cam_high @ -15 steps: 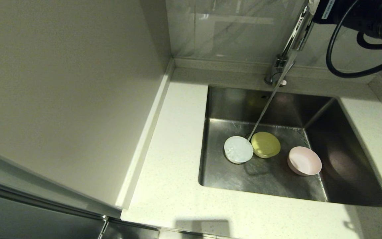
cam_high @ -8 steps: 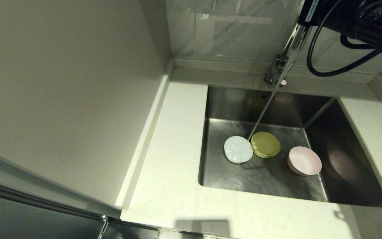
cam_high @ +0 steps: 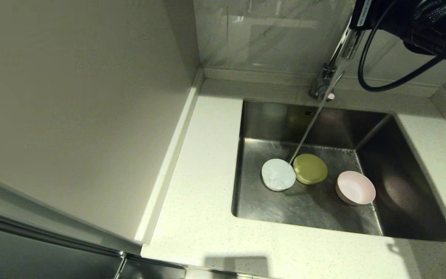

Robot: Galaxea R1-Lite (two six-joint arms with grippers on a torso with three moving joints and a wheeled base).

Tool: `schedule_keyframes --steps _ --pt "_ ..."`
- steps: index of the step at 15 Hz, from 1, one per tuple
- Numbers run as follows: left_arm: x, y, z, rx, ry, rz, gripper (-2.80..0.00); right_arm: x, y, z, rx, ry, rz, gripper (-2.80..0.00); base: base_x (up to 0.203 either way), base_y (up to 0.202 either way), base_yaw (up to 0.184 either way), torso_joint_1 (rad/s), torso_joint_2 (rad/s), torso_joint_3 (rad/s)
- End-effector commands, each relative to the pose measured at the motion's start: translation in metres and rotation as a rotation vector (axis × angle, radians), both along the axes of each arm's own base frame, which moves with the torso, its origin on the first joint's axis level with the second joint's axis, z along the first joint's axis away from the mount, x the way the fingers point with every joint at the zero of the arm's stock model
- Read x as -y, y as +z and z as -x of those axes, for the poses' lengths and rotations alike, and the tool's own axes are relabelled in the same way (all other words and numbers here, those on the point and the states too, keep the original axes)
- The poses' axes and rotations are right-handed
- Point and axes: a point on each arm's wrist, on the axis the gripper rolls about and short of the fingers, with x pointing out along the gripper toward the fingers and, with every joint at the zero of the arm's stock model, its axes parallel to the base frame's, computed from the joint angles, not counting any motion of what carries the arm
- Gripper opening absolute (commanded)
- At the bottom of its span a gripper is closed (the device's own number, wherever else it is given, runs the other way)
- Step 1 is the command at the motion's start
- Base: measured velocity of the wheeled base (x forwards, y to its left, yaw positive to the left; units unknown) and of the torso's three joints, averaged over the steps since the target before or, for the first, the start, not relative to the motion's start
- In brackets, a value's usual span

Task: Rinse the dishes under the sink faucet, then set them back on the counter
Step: Wait for the water to rinse the bowl

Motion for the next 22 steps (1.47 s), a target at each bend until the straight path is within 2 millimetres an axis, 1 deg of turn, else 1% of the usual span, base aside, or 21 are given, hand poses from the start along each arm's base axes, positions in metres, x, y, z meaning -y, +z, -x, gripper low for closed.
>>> schedule_keyframes --steps 1,3,6,10,12,14,15,17,20,22 --pt "0.0 0.0 0.0 0.002 0.001 0.001 -2.8 0.004 0.004 0.002 0.022 -0.018 0.007 -2.8 0.0 0.0 0.0 0.0 0.0 0.0" --pt "0.0 0.0 0.0 0.002 0.001 0.001 -2.8 0.009 0.004 0.003 0.025 -0.047 0.036 -2.8 0.0 0.0 0.0 0.0 0.0 0.0" --pt "0.0 0.0 0.0 0.002 0.001 0.001 -2.8 0.009 0.007 0.005 0.035 -0.044 0.033 -2.8 0.0 0.0 0.0 0.0 0.0 0.0" --pt "0.0 0.0 0.0 0.002 0.001 0.001 -2.8 -0.003 0.008 0.012 0.03 0.015 -0.005 -2.8 0.0 0.0 0.0 0.0 0.0 0.0" --pt "0.0 0.0 0.0 0.002 0.001 0.001 -2.8 -0.008 0.001 0.012 0.004 0.028 0.004 -2.8 0.0 0.0 0.0 0.0 0.0 0.0" --pt "0.0 0.0 0.0 0.002 0.001 0.001 -2.8 -0.012 -0.01 0.009 -0.037 0.032 0.018 -2.8 0.0 0.0 0.0 0.0 0.0 0.0" --pt "0.0 0.0 0.0 0.002 0.001 0.001 -2.8 -0.014 -0.018 0.006 -0.062 0.016 0.023 -2.8 0.0 0.0 0.0 0.0 0.0 0.0" --pt "0.0 0.0 0.0 0.002 0.001 0.001 -2.8 -0.018 -0.026 -0.001 -0.092 -0.014 0.026 -2.8 0.0 0.0 0.0 0.0 0.0 0.0" --pt "0.0 0.0 0.0 0.002 0.001 0.001 -2.8 -0.018 -0.026 -0.004 -0.088 -0.046 0.041 -2.8 0.0 0.0 0.0 0.0 0.0 0.0" --pt "0.0 0.0 0.0 0.002 0.001 0.001 -2.8 -0.012 -0.021 -0.004 -0.072 -0.079 0.067 -2.8 0.0 0.0 0.0 0.0 0.0 0.0"
